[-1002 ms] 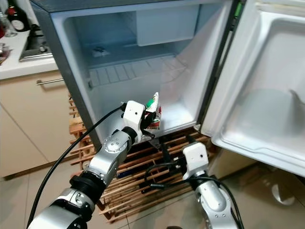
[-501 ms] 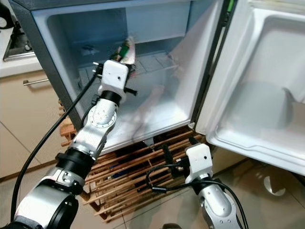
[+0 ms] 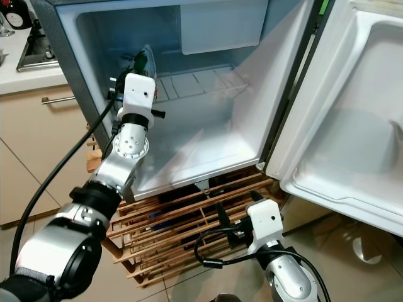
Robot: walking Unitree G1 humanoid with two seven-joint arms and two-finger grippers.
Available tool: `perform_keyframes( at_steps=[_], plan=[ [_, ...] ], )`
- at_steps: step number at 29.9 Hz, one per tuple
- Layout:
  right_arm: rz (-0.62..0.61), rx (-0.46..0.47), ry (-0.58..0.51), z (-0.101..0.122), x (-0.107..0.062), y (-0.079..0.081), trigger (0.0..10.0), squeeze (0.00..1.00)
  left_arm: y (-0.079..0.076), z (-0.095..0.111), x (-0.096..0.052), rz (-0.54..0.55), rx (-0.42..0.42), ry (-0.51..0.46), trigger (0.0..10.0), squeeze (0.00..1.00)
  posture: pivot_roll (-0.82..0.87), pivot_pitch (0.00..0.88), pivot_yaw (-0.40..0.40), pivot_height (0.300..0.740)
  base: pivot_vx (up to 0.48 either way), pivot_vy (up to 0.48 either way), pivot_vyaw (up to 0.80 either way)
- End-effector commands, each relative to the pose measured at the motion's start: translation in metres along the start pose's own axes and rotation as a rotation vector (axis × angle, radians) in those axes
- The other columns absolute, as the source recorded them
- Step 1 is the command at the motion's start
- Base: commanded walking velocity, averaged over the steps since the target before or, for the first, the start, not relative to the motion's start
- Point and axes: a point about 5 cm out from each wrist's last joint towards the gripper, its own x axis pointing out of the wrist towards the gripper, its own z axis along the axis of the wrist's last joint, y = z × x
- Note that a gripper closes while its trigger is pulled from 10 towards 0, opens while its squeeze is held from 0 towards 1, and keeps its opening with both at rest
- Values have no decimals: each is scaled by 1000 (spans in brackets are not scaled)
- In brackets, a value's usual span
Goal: Restocking fridge
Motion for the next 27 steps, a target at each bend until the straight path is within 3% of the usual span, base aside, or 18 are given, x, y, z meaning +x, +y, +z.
perform_keyframes(
  at_steps=[1, 5, 9, 11, 12, 14, 15, 22, 23, 27],
  plan=[
    [10, 1, -9, 4, -3, 1, 10000, 0, 3, 3, 6, -7, -57, 10, 10000, 0, -302, 0, 11, 740, 0, 0, 0],
    [14, -8, -17, 7, -3, 0, 10000, 0, 4, 14, 18, -46, -95, 5, 10000, 0, -311, 0, 9, 740, 0, 0, 0],
    [43, 26, -86, 25, 1, 4, 10000, 0, 6, 14, 26, -104, -165, 78, 10000, 0, -316, 0, 10, 740, 0, 0, 0],
    [51, 25, -105, 31, 2, 6, 10000, 0, 7, 14, 27, -106, -157, 93, 10000, 0, -319, 0, 11, 740, 0, 0, 0],
    [52, 24, -113, 34, 3, 6, 10000, 0, 9, 13, 28, -110, -176, 111, 10000, 494, -322, 0, 12, 740, 0, 0, 0],
    [51, 24, -117, 35, 3, 7, 10000, 0, 9, 12, 29, -112, -193, 124, 10000, 494, -322, 0, 12, 740, 0, 0, 0],
    [50, 25, -119, 37, 4, 7, 10000, 0, 12, 10, 30, -101, -227, 148, 10000, 820, -324, 1, 14, 740, 0, 0, 0],
    [41, 27, -113, 40, 1, 8, 10000, 0, 27, 7, 34, -50, -293, 187, 10000, 827, -339, 6, 20, 740, 0, 0, 0],
    [40, 28, -112, 41, 0, 8, 10000, 0, 28, 9, 35, -49, -293, 179, 10000, 984, -339, 6, 21, 740, 0, 0, 0],
    [37, 27, -109, 43, 0, 8, 10000, 0, 31, 17, 39, -43, -297, 151, 10000, 1000, -339, 3, 19, 740, 0, 0, 0]
  ],
)
